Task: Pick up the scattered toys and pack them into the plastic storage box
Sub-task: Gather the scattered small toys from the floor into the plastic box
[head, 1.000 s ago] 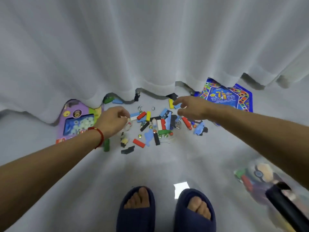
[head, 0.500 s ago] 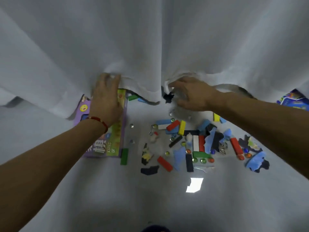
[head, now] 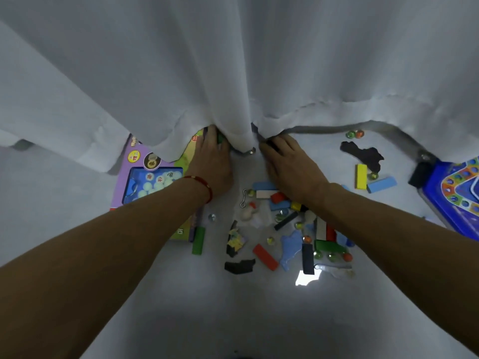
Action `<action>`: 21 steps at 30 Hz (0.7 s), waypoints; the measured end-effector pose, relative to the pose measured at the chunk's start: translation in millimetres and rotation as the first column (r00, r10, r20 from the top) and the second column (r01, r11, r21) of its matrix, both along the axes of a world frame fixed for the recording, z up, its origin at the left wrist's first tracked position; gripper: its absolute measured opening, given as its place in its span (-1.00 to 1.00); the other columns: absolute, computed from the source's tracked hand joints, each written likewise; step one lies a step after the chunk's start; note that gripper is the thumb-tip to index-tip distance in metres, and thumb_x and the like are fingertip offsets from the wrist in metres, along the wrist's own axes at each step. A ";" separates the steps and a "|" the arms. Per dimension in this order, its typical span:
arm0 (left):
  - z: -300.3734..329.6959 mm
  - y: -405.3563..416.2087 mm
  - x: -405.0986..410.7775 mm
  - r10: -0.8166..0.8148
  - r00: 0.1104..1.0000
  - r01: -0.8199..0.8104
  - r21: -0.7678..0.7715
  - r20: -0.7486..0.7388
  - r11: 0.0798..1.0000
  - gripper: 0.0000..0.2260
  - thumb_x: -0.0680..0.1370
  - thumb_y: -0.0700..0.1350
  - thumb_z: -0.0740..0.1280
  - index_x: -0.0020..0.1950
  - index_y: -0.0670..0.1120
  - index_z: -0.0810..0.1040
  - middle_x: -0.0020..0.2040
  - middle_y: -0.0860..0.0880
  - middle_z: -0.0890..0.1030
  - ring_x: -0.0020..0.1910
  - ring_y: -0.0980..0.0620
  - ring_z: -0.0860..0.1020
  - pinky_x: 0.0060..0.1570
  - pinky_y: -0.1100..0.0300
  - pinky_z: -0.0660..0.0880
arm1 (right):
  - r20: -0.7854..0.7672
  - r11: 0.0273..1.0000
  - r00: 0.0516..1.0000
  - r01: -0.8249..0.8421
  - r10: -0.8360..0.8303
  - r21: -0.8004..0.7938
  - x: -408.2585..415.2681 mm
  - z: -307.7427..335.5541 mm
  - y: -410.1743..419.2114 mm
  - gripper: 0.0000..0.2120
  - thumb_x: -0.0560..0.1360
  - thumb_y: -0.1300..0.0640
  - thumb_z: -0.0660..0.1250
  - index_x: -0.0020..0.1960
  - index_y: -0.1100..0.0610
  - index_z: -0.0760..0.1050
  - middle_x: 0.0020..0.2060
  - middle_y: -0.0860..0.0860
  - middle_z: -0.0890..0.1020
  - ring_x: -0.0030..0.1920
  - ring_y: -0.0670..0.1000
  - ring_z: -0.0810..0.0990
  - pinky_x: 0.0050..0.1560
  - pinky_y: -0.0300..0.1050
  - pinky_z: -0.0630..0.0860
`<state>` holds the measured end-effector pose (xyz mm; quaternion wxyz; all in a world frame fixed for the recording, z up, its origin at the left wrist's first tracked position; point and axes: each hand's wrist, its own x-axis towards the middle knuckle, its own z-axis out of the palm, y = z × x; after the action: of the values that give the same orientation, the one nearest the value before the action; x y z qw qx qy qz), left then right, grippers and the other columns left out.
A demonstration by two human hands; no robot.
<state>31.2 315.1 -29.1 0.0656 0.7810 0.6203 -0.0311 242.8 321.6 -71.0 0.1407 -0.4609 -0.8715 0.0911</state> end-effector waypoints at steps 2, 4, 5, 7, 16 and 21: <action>-1.4 -2.0 -1.6 -0.006 1.000 0.006 -0.015 -0.024 1.000 -0.39 0.35 -0.18 0.28 0.40 -0.30 0.36 0.32 -0.34 0.36 0.24 -0.34 0.32 0.32 -0.16 0.27 | 0.025 1.000 0.999 -0.023 0.023 -0.010 6.7 -3.4 -8.0 -0.62 0.58 0.19 0.16 0.34 0.32 0.46 0.20 0.27 0.52 0.22 0.29 0.46 0.34 0.12 0.39; -1.9 -0.5 -4.6 -0.017 0.999 0.016 -0.009 -0.036 1.000 -0.44 0.33 -0.15 0.23 0.31 -0.33 0.44 0.22 -0.36 0.44 0.15 -0.36 0.39 0.24 -0.17 0.30 | 0.034 0.999 0.999 -0.027 0.028 -0.035 15.4 -2.7 -18.2 -0.63 0.58 0.18 0.17 0.33 0.30 0.48 0.22 0.27 0.51 0.21 0.29 0.46 0.29 0.15 0.42; -0.9 -0.1 -4.8 -0.030 0.999 0.030 -0.006 -0.030 1.000 -0.46 0.32 -0.15 0.21 0.25 -0.35 0.48 0.16 -0.36 0.47 0.10 -0.36 0.41 0.21 -0.20 0.31 | 0.030 0.999 0.999 -0.022 0.023 -0.049 19.9 -1.0 -23.1 -0.65 0.59 0.17 0.17 0.31 0.28 0.50 0.21 0.25 0.53 0.19 0.27 0.47 0.24 0.15 0.44; -3.7 -1.6 -4.3 -0.067 0.998 0.067 0.021 0.010 0.998 -0.50 0.32 -0.15 0.18 0.18 -0.36 0.52 0.07 -0.36 0.51 0.01 -0.34 0.43 0.16 -0.29 0.35 | -0.002 0.997 1.000 -0.012 0.012 -0.074 28.2 7.1 -32.0 -0.68 0.61 0.12 0.15 0.23 0.24 0.54 0.13 0.19 0.56 0.13 0.23 0.49 0.16 0.14 0.47; -20.6 -49.6 23.2 0.055 0.939 -0.071 0.034 0.338 0.997 -0.62 0.45 -0.22 0.23 0.24 -0.32 0.48 0.15 -0.28 0.48 0.07 -0.26 0.44 0.12 0.00 0.35 | 0.122 0.913 0.908 0.407 -0.401 -0.033 104.0 26.9 2.7 -0.59 0.54 0.07 0.11 0.31 0.17 0.48 0.23 0.18 0.52 0.24 0.26 0.43 0.12 0.22 0.50; -23.1 -51.7 35.0 0.111 0.898 -0.128 0.012 0.426 0.992 -0.64 0.53 -0.11 0.37 0.29 -0.21 0.48 0.21 -0.19 0.47 0.13 -0.16 0.45 0.16 0.03 0.43 | 0.089 0.907 0.907 0.417 -0.411 -0.058 113.2 8.0 -7.1 -0.75 0.53 0.29 0.26 0.20 0.22 0.53 0.14 0.19 0.52 0.08 0.28 0.45 -0.01 0.10 0.48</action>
<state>66.1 263.4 -52.2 0.1853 0.7306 0.6383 0.1560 356.0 314.5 -63.0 0.1064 -0.6432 -0.7545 0.0750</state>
